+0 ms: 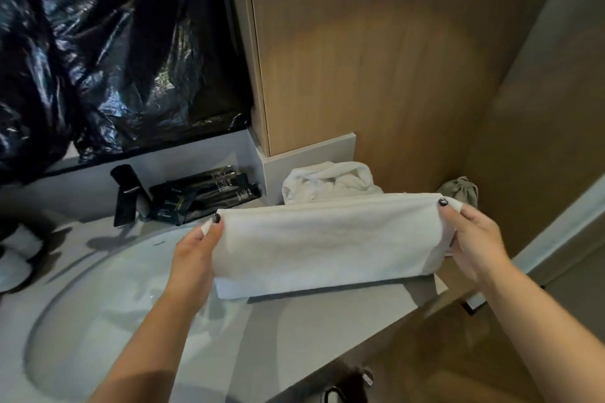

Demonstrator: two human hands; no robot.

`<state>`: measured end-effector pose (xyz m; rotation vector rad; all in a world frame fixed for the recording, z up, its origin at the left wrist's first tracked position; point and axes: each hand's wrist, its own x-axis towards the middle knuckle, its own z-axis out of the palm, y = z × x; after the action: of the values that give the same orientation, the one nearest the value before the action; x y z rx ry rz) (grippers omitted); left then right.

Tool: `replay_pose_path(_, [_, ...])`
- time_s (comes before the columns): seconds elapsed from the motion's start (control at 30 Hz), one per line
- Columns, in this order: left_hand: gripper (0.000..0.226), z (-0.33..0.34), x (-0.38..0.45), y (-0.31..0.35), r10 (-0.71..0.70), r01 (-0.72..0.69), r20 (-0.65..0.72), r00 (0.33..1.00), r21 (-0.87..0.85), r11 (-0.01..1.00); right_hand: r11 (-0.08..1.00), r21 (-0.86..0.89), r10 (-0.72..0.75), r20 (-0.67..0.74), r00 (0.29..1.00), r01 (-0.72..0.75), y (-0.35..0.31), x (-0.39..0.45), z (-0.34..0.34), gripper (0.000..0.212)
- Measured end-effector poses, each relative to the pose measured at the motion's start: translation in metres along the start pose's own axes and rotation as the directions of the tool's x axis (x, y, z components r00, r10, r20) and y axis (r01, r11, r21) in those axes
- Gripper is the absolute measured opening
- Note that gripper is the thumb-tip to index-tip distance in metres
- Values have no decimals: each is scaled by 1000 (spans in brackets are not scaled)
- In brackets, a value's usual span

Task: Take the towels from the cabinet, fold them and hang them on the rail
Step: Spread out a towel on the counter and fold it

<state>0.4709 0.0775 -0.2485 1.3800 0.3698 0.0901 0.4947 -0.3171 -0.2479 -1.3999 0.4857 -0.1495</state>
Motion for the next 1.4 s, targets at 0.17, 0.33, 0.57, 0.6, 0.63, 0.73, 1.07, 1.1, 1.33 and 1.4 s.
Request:
replay_pose_path(0.17, [25,-18,-45,10,18,-22,47,999,83,996,992,-106,-77,-82,994,68,2,-57,-9,11])
replay_pose_path(0.33, [34,-32,-69,-14,-51,58,-49,997,152,987,977,-200,-95,-135,986,67,29,-83,-20,11])
replay_pose_path(0.57, [20,-38,-82,-67,-133,166,-205,970,150,975,966,-251,-77,-88,993,52,68,-77,-15,8])
replay_pose_path(0.6, [20,-37,-79,-72,-143,181,-236,961,147,973,966,-255,-74,-72,995,53,73,-71,-13,7])
replay_pose_path(0.63, [18,-36,-76,-76,-157,200,-270,950,140,970,962,-266,-78,-54,996,61,78,-63,-11,8])
replay_pose_path(0.73, [16,-31,-63,-84,-185,234,-327,927,118,965,947,-309,-93,-3,996,87,87,-36,-2,20])
replay_pose_path(1.07, [47,-20,-20,-121,-68,312,-480,875,451,836,697,-689,-142,143,979,201,121,29,15,30])
replay_pose_path(1.1, [48,-18,-19,-122,-36,305,-466,884,518,799,668,-720,-124,141,982,187,126,29,13,25])
replay_pose_path(1.33, [44,-9,-15,-140,430,-83,-39,902,962,261,319,-780,-499,346,795,539,141,5,26,30])
replay_pose_path(1.4, [47,9,-28,-149,471,-352,246,847,924,150,215,-639,-468,597,652,739,152,-18,38,39])
